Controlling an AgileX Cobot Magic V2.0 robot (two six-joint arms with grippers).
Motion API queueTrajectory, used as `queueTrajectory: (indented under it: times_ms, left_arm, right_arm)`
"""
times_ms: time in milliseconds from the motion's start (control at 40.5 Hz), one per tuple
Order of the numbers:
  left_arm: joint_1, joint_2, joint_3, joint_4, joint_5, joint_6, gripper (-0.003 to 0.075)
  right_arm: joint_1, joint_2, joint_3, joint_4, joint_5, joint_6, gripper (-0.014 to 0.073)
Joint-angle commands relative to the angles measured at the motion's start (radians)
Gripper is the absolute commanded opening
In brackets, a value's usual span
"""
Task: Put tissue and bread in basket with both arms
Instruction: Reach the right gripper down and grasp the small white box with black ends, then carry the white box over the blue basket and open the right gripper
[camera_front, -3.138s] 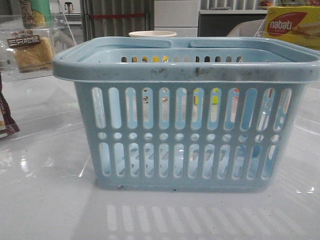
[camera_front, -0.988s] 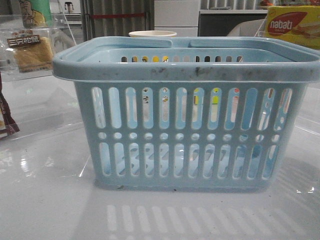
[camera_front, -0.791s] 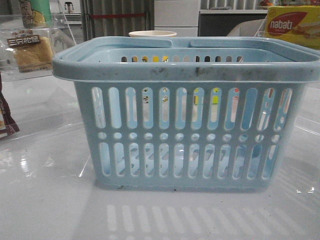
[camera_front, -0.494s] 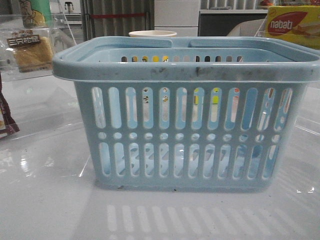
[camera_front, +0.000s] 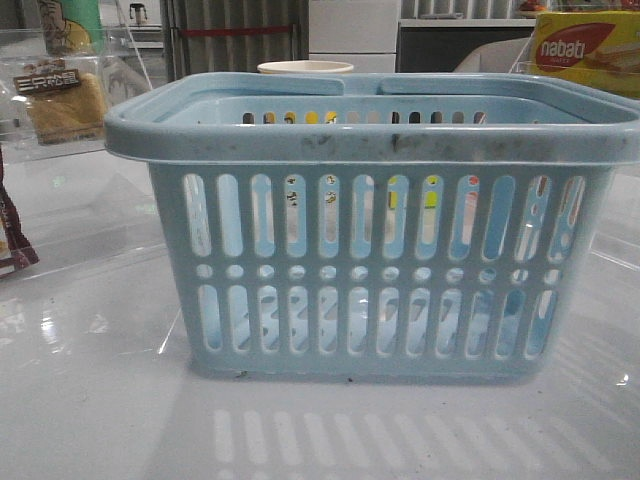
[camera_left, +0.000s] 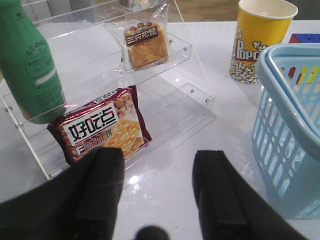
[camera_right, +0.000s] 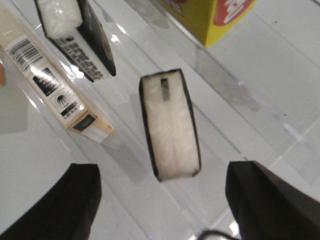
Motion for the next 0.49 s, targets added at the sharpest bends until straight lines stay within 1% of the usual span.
queueTrajectory:
  times_ms: [0, 124, 173, 222, 297, 371, 420, 469]
  left_arm:
    - [-0.005, 0.010, -0.028, -0.015, -0.085, -0.003, 0.0380]
    - [-0.005, 0.010, -0.028, -0.022, -0.085, -0.003, 0.0380]
    - [-0.005, 0.010, -0.028, -0.022, -0.085, -0.003, 0.0380]
    - [-0.005, 0.010, -0.028, -0.022, -0.085, -0.003, 0.0380]
    - [-0.005, 0.010, -0.028, -0.022, -0.085, -0.003, 0.0380]
    - [-0.005, 0.010, -0.028, -0.022, -0.085, -0.003, 0.0380]
    - [-0.005, 0.010, -0.028, -0.022, -0.085, -0.003, 0.0380]
    - [-0.005, 0.010, -0.028, -0.022, -0.085, -0.003, 0.0380]
  right_arm:
    - [-0.004, -0.006, -0.059, 0.012, -0.094, 0.001, 0.0613]
    - [-0.004, 0.027, -0.073, 0.018, -0.120, 0.001, 0.0610]
    - [-0.004, 0.033, -0.073, 0.021, -0.127, 0.001, 0.0591]
    - [-0.004, 0.035, -0.073, 0.023, -0.134, 0.001, 0.0536]
    - [-0.004, 0.035, -0.073, 0.024, -0.143, 0.001, 0.0405]
    - [-0.004, 0.035, -0.075, 0.026, -0.147, 0.001, 0.0314]
    - [-0.004, 0.035, -0.075, 0.034, -0.148, 0.001, 0.0272]
    - [-0.004, 0.034, -0.075, 0.047, -0.146, 0.001, 0.0249]
